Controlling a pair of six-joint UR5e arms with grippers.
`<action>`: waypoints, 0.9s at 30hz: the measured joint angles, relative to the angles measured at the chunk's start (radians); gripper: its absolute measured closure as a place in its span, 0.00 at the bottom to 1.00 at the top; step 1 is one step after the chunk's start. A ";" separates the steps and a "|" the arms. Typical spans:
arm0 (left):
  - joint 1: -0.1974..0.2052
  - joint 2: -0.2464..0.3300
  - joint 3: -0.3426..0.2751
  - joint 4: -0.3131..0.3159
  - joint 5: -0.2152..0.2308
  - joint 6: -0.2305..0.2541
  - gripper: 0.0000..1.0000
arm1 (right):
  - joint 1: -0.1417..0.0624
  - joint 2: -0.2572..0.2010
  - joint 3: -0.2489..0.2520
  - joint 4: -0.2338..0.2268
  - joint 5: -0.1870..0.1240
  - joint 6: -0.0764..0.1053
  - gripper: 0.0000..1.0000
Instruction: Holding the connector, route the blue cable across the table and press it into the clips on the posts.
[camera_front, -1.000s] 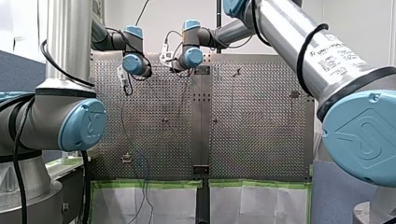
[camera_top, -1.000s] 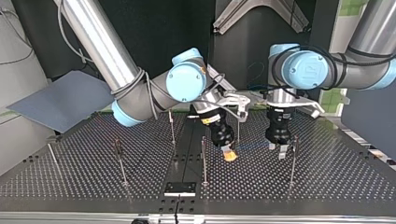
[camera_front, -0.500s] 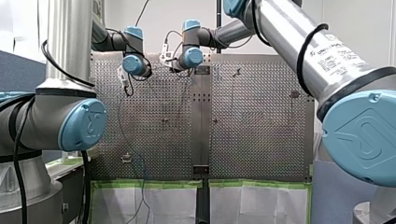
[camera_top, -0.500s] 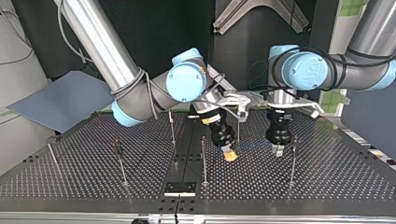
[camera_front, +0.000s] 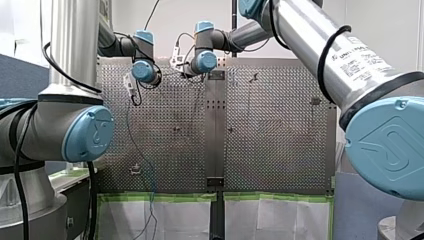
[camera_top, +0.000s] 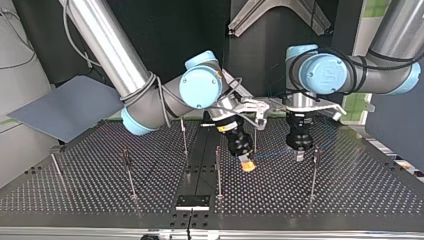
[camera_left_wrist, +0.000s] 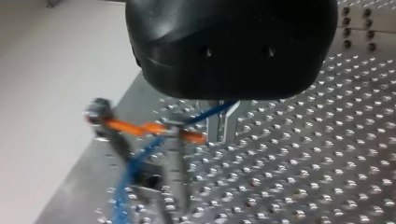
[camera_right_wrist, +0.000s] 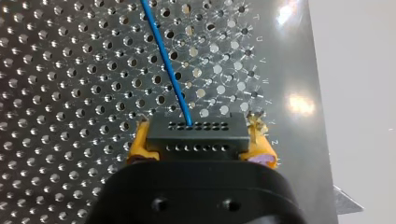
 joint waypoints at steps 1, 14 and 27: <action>-0.001 0.000 -0.006 0.000 -0.001 0.001 1.00 | 0.000 0.001 0.001 0.000 0.000 0.003 1.00; -0.009 0.002 -0.112 0.068 -0.015 -0.005 1.00 | 0.007 0.011 0.066 -0.001 0.003 0.007 1.00; -0.025 -0.005 -0.237 0.155 -0.015 -0.030 1.00 | 0.006 0.014 0.187 -0.014 0.010 0.004 1.00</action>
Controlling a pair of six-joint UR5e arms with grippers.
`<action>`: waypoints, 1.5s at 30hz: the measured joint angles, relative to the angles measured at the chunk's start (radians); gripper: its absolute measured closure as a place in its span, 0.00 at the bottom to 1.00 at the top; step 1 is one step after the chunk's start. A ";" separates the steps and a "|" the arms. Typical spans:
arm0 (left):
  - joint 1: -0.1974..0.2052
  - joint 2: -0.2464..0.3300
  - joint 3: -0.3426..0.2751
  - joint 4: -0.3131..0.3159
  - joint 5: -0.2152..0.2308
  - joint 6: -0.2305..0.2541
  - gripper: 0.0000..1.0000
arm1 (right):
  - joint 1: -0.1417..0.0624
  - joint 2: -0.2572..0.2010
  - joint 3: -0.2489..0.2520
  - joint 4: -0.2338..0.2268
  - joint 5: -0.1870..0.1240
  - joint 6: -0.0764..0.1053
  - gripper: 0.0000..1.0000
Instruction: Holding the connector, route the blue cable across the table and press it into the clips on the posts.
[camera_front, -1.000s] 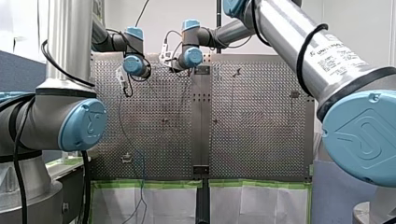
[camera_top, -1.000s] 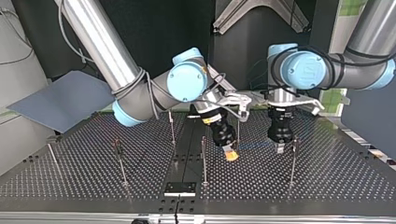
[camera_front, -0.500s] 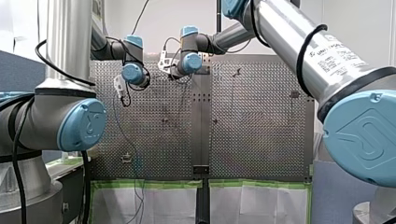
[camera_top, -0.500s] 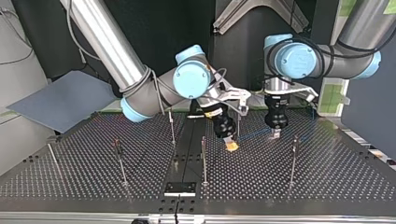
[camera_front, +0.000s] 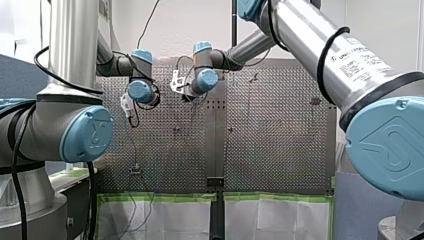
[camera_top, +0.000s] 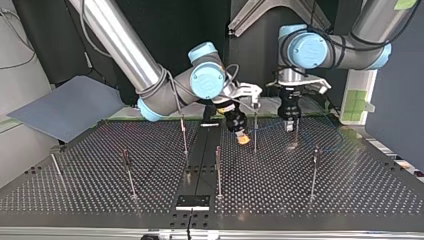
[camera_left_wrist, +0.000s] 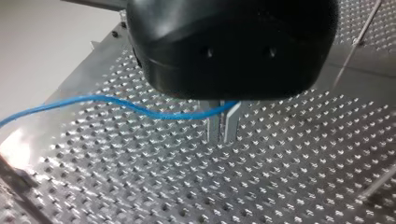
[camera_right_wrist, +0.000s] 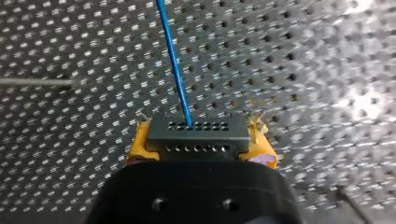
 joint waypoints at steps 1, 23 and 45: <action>-0.001 -0.004 -0.008 0.005 0.000 -0.002 1.00 | 0.000 0.000 0.008 -0.004 0.000 0.000 1.00; 0.005 -0.125 -0.057 0.098 -0.004 -0.009 1.00 | -0.003 0.005 0.198 -0.155 0.002 -0.008 1.00; -0.007 -0.263 -0.056 0.172 0.045 0.008 1.00 | -0.045 0.025 0.304 -0.211 -0.007 0.004 1.00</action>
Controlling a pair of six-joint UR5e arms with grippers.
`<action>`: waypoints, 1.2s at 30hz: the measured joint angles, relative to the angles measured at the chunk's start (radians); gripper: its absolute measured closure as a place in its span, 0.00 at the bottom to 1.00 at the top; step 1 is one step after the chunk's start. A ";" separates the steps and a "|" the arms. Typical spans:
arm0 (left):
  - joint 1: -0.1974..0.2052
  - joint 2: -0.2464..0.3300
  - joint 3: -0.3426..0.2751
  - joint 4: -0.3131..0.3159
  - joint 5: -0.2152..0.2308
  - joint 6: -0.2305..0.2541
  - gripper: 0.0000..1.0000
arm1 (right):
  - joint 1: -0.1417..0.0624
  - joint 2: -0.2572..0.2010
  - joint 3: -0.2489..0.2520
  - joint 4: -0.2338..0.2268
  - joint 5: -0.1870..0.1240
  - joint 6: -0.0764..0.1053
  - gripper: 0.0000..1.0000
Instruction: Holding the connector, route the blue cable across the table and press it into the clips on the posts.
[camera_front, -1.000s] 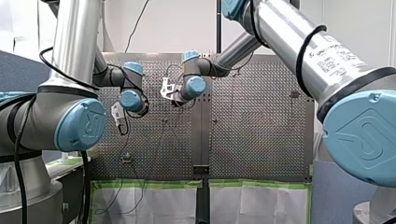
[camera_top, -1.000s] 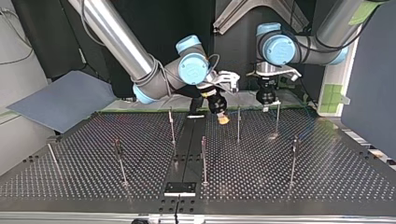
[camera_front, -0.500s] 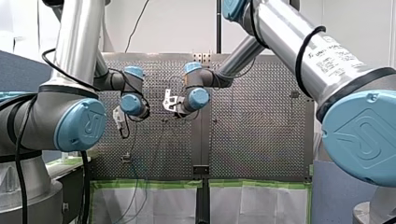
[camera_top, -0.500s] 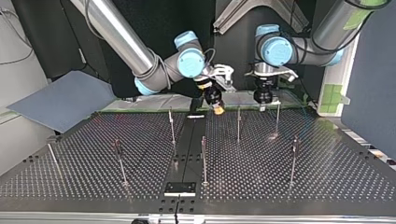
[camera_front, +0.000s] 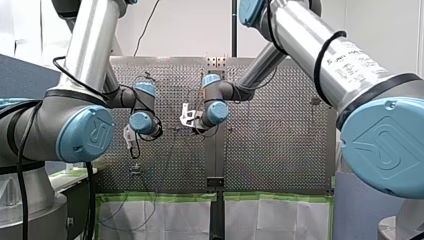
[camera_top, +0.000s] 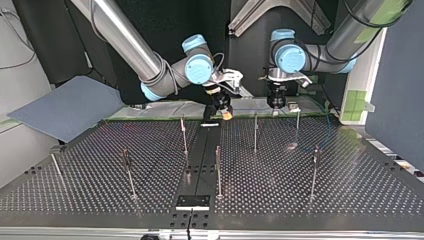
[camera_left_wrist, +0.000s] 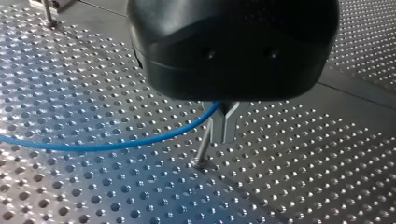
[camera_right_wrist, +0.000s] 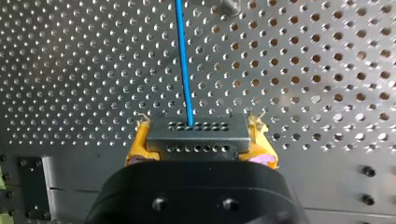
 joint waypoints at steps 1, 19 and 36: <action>0.000 -0.006 0.001 0.002 0.002 0.000 1.00 | -0.002 0.003 0.000 -0.003 -0.001 0.001 1.00; 0.015 -0.049 0.055 0.025 0.021 -0.011 1.00 | -0.042 0.016 -0.005 -0.041 -0.023 0.013 1.00; 0.026 -0.139 0.110 0.046 0.037 -0.023 1.00 | -0.077 0.017 -0.006 -0.053 -0.049 0.016 1.00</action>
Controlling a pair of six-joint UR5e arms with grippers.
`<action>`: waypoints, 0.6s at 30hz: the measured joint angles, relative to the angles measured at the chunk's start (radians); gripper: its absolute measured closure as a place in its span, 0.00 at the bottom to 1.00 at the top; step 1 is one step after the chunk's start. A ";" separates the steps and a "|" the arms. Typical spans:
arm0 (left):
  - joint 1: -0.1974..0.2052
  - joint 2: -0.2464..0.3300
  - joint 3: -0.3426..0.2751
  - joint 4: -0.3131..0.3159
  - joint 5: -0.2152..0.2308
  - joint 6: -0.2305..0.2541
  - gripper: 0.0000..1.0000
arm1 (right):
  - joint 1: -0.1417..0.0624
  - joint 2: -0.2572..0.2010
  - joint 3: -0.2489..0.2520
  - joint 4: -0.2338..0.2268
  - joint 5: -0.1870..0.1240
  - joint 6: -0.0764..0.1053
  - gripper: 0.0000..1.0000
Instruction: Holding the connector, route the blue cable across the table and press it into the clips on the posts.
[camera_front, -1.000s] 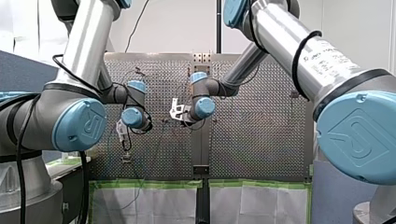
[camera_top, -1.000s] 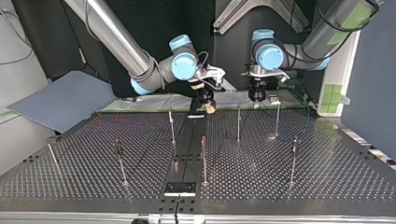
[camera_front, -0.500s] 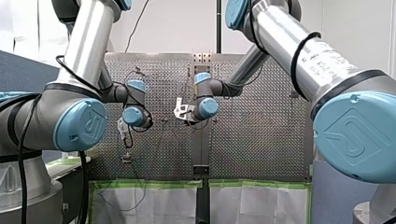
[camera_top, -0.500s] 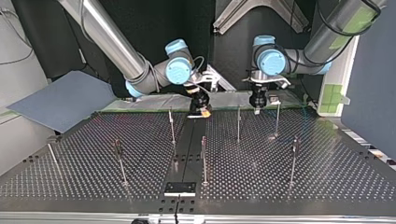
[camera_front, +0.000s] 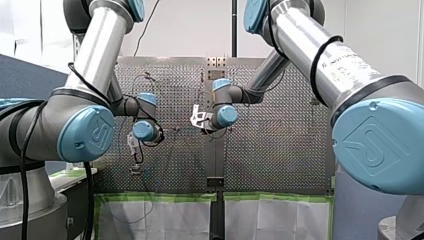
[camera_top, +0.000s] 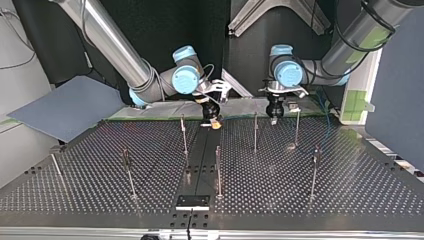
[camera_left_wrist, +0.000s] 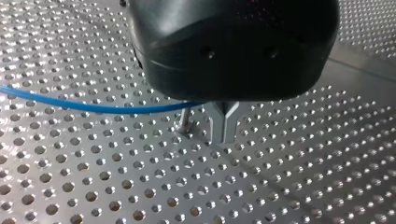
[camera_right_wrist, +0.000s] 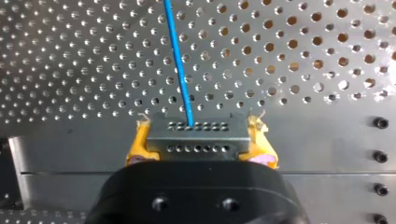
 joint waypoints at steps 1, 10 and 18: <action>0.000 -0.002 0.003 0.001 -0.001 0.000 1.00 | -0.001 0.000 0.000 -0.004 -0.003 0.000 1.00; 0.007 -0.005 0.047 -0.020 0.001 0.001 1.00 | -0.025 0.000 -0.014 -0.015 -0.021 0.011 1.00; 0.012 -0.005 0.113 -0.057 0.002 0.002 1.00 | -0.050 0.000 -0.032 -0.015 -0.023 0.018 1.00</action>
